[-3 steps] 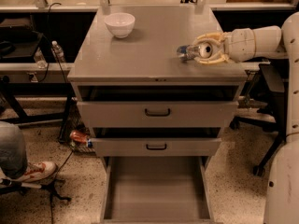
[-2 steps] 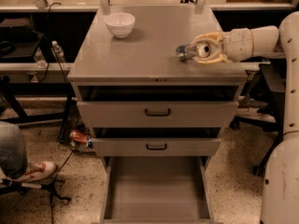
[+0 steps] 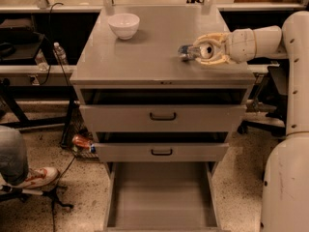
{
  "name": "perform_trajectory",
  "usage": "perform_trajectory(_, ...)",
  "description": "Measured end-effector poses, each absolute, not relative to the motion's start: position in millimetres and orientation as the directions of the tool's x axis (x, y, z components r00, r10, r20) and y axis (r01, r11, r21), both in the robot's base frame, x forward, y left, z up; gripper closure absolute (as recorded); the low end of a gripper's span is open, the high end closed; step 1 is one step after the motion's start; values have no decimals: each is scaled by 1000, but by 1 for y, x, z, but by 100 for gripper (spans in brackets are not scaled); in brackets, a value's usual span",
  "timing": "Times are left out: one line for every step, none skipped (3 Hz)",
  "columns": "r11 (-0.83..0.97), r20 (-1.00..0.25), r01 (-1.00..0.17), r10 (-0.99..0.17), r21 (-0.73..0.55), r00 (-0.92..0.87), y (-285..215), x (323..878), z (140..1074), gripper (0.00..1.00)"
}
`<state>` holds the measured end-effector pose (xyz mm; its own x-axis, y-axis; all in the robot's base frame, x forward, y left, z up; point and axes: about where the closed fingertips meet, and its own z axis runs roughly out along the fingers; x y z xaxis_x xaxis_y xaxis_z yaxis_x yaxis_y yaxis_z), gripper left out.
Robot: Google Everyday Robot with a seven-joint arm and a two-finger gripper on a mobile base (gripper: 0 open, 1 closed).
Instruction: Pick redbull can from bottom drawer and place on counter
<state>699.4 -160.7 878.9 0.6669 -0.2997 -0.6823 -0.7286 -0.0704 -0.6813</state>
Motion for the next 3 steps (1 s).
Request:
perform_trajectory(-82,-682,-731,-301,-678,666,-155,704,876,100)
perform_trajectory(-101,-677,-732,-311,-674,667,-148,708,873,85)
perform_trajectory(-114,-674,-733,-318,-671,667,-142,712,873,62)
